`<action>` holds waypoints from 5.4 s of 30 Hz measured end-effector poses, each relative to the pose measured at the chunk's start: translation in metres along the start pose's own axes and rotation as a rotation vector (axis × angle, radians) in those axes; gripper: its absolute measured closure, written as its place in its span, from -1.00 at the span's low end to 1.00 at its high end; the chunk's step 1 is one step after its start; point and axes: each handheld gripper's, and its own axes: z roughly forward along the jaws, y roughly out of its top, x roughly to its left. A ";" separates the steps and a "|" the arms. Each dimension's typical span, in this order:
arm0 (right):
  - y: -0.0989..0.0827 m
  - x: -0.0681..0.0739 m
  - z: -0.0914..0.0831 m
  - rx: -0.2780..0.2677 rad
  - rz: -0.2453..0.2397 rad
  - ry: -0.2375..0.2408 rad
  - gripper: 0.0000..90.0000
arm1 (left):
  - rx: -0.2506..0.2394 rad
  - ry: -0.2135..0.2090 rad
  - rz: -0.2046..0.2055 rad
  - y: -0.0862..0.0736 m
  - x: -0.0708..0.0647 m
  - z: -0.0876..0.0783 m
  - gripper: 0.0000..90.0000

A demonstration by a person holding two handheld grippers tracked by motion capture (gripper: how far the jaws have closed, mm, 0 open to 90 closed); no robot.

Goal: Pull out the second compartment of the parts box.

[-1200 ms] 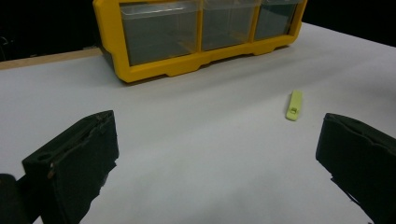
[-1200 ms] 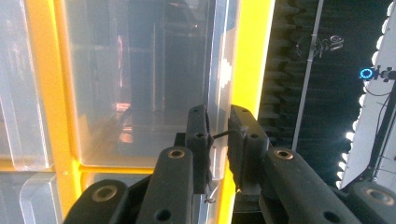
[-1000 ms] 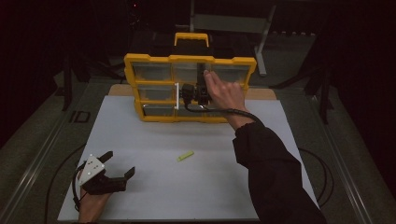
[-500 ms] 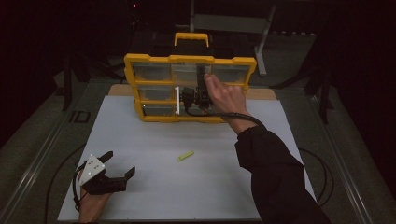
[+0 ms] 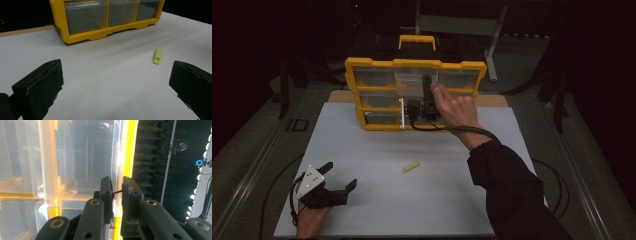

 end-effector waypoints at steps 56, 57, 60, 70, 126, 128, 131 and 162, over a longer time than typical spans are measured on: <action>-0.003 0.000 -0.055 -0.060 0.001 0.012 0.76 | 0.001 0.002 0.001 0.000 0.000 0.000 -0.99; -0.003 0.000 -0.056 -0.053 0.002 0.020 0.76 | 0.002 0.002 0.001 0.000 0.000 0.000 -0.99; -0.003 0.000 -0.056 -0.056 0.000 0.015 0.75 | 0.002 0.002 0.001 0.000 0.000 0.000 -0.99; -0.005 0.001 -0.057 -0.058 0.012 0.024 0.59 | 0.003 0.003 0.001 0.000 0.000 0.000 -0.99; -0.065 0.137 -0.111 -0.030 0.479 0.393 -0.70 | 0.007 0.014 -0.002 -0.001 0.000 -0.001 -0.99; -0.073 0.140 -0.113 -0.021 0.549 0.412 -0.70 | 0.008 0.016 -0.004 -0.001 0.000 -0.001 -0.99; -0.090 0.144 -0.116 -0.016 0.685 0.464 -0.70 | 0.008 0.018 -0.005 -0.001 0.000 -0.001 -0.99; -0.219 0.162 -0.139 -0.097 1.545 0.616 -0.70 | 0.149 -0.074 0.043 0.062 -0.011 0.041 -0.99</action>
